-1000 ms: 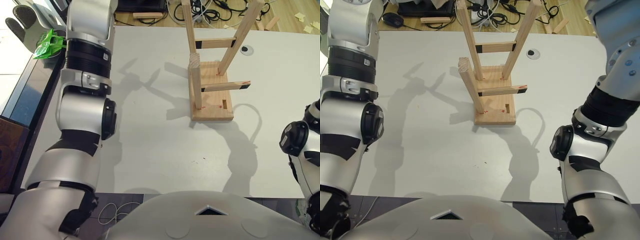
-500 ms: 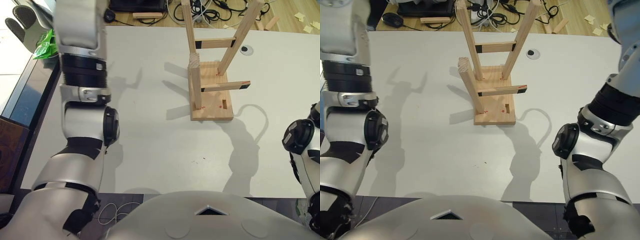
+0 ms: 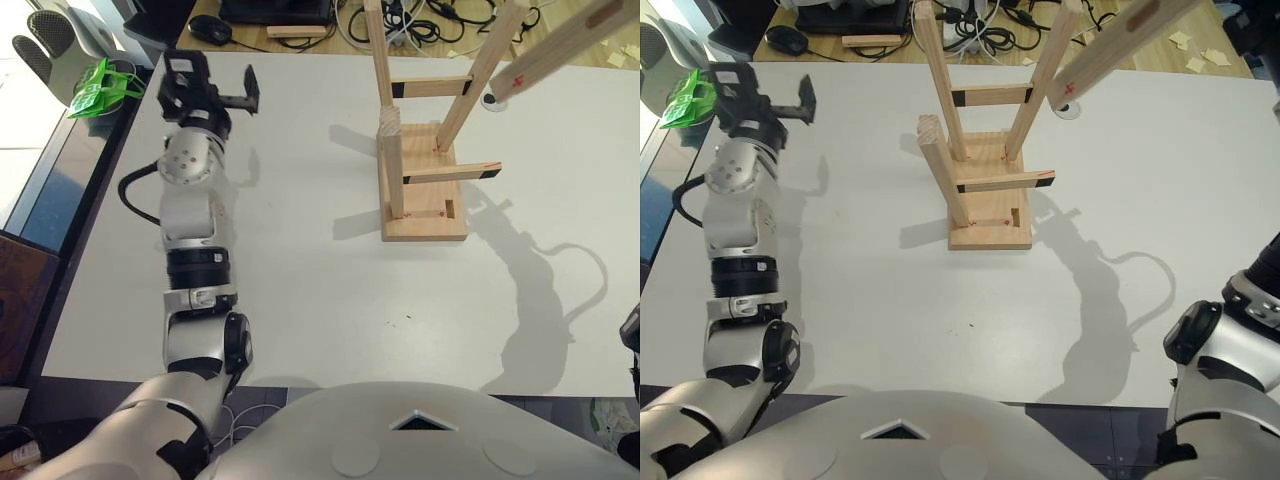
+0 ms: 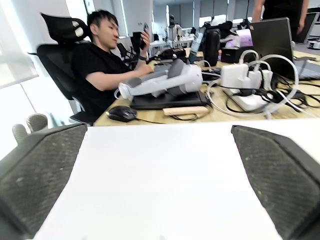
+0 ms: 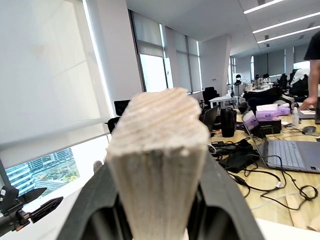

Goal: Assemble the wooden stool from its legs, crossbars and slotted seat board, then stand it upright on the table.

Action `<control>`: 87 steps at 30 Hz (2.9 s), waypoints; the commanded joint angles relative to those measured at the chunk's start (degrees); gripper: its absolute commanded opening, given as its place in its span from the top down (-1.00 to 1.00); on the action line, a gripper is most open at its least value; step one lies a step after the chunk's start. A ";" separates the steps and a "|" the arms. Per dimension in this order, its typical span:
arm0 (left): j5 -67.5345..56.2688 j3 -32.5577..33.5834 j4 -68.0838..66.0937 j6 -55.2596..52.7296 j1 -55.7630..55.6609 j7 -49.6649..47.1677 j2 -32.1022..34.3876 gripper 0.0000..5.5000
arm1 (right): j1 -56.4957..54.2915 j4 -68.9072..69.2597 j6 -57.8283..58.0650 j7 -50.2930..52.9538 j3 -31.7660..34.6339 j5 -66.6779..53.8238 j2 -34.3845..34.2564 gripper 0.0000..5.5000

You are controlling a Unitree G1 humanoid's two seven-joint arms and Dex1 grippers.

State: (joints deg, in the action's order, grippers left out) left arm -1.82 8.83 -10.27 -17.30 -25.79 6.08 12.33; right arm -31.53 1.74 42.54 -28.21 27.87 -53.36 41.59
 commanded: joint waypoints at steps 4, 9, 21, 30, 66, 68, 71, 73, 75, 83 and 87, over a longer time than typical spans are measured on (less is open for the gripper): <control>-0.28 -5.62 5.77 -4.16 5.82 1.92 -3.23 -0.96 | 6.20 -2.35 0.35 -1.30 1.85 1.23 -1.06 0.64; -0.64 -7.94 10.04 -7.82 8.67 3.02 -4.08 -0.96 | 10.01 -0.92 2.16 0.28 2.39 -1.09 -4.71 0.64; -0.86 -13.31 15.64 -13.52 11.88 5.12 -4.65 -0.96 | 11.94 2.71 3.37 4.21 3.21 -3.34 -8.98 0.64; -1.67 -16.49 18.55 -17.85 13.72 8.16 -3.92 -0.96 | 14.71 4.84 3.95 6.86 3.26 -4.74 -11.07 0.64; 1.62 -27.40 20.41 -29.56 15.91 11.11 -5.05 -0.96 | 14.51 1.80 5.79 4.42 -0.81 -2.54 -10.04 0.64; 1.43 -27.73 20.58 -29.59 16.15 11.29 -5.46 -0.96 | 14.87 1.64 6.00 3.66 -1.17 -2.11 -9.79 0.64; 1.28 -28.54 20.86 -29.60 16.78 11.57 -5.91 -0.96 | 14.03 1.01 6.06 2.81 -1.67 -1.52 -9.74 0.64; 1.30 -28.97 20.75 -29.42 16.96 11.72 -6.02 -0.96 | 13.58 0.73 5.96 2.43 -1.92 -1.29 -9.72 0.64; 1.25 -29.08 20.76 -29.42 16.86 11.64 -6.30 -0.96 | 13.36 0.47 5.84 2.08 -2.12 -1.09 -9.67 0.64; -0.20 -28.55 20.41 -28.91 16.41 11.67 -7.84 -0.96 | 14.28 0.76 5.65 2.19 -1.91 -0.80 -10.25 0.64; -0.65 -28.53 21.00 -29.70 16.39 11.34 -8.64 -0.96 | 13.87 0.43 5.56 2.21 -2.14 -0.46 -10.50 0.64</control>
State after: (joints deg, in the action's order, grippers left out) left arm -1.94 -19.72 10.41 -46.40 -8.90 17.71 4.23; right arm -16.84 2.34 48.40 -25.85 25.97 -54.22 31.38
